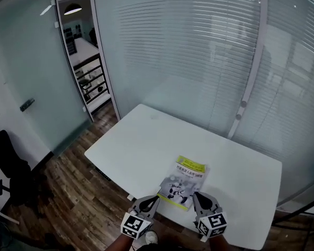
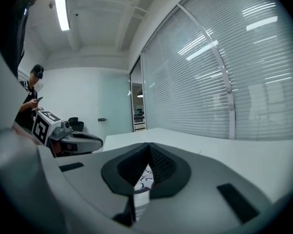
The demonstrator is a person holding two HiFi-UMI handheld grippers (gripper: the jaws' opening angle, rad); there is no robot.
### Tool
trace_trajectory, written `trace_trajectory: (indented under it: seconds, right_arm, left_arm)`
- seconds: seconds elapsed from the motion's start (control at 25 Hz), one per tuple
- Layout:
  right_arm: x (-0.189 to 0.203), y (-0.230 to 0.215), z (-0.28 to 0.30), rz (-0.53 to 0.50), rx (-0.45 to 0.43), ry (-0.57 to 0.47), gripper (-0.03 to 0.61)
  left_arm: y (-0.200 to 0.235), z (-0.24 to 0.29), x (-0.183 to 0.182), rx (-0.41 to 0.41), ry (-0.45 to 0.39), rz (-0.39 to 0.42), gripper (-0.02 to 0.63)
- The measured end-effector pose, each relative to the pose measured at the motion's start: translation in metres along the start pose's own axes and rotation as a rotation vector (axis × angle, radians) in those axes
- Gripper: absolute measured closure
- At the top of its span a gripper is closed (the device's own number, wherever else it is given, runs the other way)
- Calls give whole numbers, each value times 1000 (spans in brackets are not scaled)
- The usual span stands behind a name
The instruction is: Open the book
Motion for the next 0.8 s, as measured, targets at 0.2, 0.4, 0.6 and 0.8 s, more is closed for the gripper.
trace_trajectory:
  seconds: [0.2,0.4,0.6,0.8]
  right_arm:
    - [3,-2,-1,23,102,17,571]
    - [5,-3,-8,34,212,42,571]
    - [8,3,-16,65,293,60,571]
    - [4,5,-23,75,356,38,571]
  left_arm:
    - [7,23,3,124,0,0,603]
    - [7,40,-2,253,1,12,603]
    - [-1,52,-2,367,12,34,603]
    - [-15,53,-6,448,18,75,603]
Point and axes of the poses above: the fingertips, and each gripper's own axes: z forward along the fingers, y to its left, x out of its underside, the point moved 3 cm from there along -z, backward along the fingers, and after that the axes turned 5 degrees about x, right-handed, at the moved point
